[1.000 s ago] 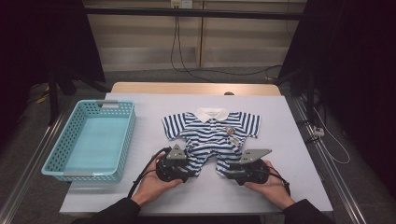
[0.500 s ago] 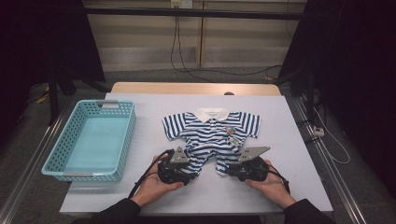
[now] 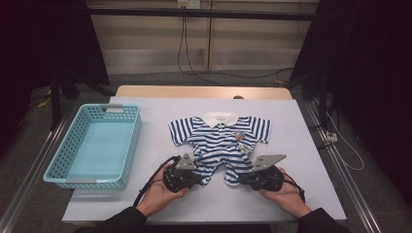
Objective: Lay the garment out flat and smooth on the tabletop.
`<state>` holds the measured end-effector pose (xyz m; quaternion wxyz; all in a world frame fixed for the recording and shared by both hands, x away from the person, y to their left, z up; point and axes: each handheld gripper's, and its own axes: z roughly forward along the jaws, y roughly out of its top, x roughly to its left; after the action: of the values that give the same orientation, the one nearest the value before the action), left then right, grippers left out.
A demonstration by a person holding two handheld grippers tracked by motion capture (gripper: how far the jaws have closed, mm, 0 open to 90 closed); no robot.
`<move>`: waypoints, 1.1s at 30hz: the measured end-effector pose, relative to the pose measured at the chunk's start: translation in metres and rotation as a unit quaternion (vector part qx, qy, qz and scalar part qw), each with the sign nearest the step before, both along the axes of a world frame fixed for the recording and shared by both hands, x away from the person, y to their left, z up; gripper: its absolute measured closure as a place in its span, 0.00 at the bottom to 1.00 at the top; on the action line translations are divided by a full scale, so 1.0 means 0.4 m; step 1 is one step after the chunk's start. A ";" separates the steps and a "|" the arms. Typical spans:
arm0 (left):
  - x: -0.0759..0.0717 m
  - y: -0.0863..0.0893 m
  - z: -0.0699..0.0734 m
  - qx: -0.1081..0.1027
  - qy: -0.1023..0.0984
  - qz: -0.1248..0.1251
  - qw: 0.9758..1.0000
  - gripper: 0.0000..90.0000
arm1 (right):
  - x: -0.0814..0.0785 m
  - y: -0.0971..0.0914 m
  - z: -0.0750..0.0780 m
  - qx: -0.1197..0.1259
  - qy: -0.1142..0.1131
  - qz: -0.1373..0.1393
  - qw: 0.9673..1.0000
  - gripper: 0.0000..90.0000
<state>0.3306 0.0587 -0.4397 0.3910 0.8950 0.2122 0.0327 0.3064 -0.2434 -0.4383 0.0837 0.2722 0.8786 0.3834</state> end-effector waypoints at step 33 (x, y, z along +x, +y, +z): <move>-0.112 0.016 0.036 -0.049 0.048 -0.026 0.997 0.76 | -0.147 -0.036 0.049 0.052 -0.040 -0.054 0.996 0.70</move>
<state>0.2857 0.0650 -0.4252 0.4250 0.8803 0.2086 -0.0307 0.2476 -0.2578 -0.4186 0.1249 0.3077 0.8375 0.4339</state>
